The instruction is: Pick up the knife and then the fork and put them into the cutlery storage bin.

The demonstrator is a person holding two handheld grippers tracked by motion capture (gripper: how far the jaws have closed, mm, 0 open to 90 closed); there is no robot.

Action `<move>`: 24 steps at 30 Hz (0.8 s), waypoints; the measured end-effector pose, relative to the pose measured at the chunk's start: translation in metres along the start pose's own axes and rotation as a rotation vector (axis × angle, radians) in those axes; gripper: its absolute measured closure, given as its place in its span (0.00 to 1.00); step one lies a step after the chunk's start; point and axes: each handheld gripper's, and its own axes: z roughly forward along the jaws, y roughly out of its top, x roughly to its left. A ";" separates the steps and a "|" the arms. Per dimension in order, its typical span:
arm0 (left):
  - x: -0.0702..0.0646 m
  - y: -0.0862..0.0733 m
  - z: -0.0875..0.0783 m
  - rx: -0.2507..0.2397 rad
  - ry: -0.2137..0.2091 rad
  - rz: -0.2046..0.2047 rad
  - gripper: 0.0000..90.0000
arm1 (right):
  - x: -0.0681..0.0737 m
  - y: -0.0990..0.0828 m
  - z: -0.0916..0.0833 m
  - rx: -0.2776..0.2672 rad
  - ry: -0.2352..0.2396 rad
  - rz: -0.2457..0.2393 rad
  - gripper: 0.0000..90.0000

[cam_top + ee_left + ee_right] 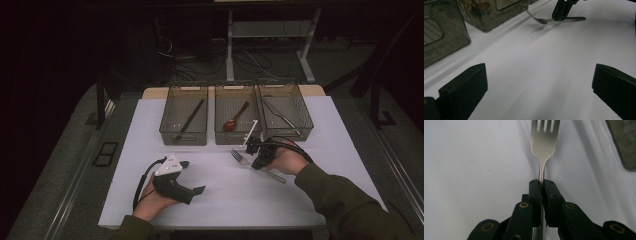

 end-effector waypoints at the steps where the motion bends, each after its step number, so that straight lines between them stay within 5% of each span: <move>1: 0.000 0.000 0.000 0.000 0.000 0.000 0.00 | -0.002 -0.001 -0.002 0.001 -0.003 0.001 0.94; 11: 0.000 0.000 0.000 0.001 0.001 -0.001 0.00 | -0.022 -0.020 -0.023 -0.045 -0.034 0.041 0.94; 24: 0.000 0.000 0.001 -0.001 -0.001 -0.005 0.00 | -0.052 -0.049 -0.057 -0.208 -0.025 0.175 0.94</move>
